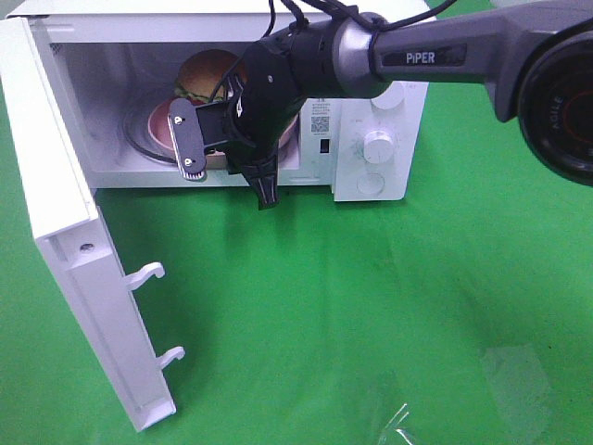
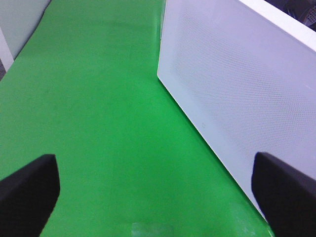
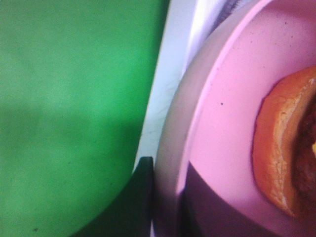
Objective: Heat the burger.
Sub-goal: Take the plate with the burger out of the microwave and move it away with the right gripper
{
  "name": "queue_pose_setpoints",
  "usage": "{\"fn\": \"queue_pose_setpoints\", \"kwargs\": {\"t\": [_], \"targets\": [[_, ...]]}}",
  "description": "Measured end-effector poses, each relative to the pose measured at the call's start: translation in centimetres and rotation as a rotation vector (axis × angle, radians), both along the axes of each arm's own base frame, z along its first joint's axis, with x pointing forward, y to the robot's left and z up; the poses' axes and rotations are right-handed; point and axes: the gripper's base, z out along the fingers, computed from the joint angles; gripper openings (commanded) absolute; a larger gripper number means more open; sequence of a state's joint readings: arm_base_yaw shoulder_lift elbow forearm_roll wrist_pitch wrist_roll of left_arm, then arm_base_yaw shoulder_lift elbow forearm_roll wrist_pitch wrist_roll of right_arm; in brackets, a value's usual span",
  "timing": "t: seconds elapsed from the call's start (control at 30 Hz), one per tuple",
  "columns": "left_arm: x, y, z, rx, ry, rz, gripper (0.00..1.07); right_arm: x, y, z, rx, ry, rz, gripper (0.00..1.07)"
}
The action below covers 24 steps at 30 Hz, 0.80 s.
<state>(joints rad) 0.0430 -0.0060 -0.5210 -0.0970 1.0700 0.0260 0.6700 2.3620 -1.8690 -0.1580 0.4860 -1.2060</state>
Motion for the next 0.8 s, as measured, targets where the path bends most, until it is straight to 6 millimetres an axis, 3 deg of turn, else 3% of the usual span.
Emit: {"fn": "queue_pose_setpoints", "kwargs": {"t": [0.8], "targets": [[0.0,0.0,0.0,0.000,0.000,0.000,0.98,-5.1,-2.5,0.5,0.016,-0.077,0.112,0.00]]}}
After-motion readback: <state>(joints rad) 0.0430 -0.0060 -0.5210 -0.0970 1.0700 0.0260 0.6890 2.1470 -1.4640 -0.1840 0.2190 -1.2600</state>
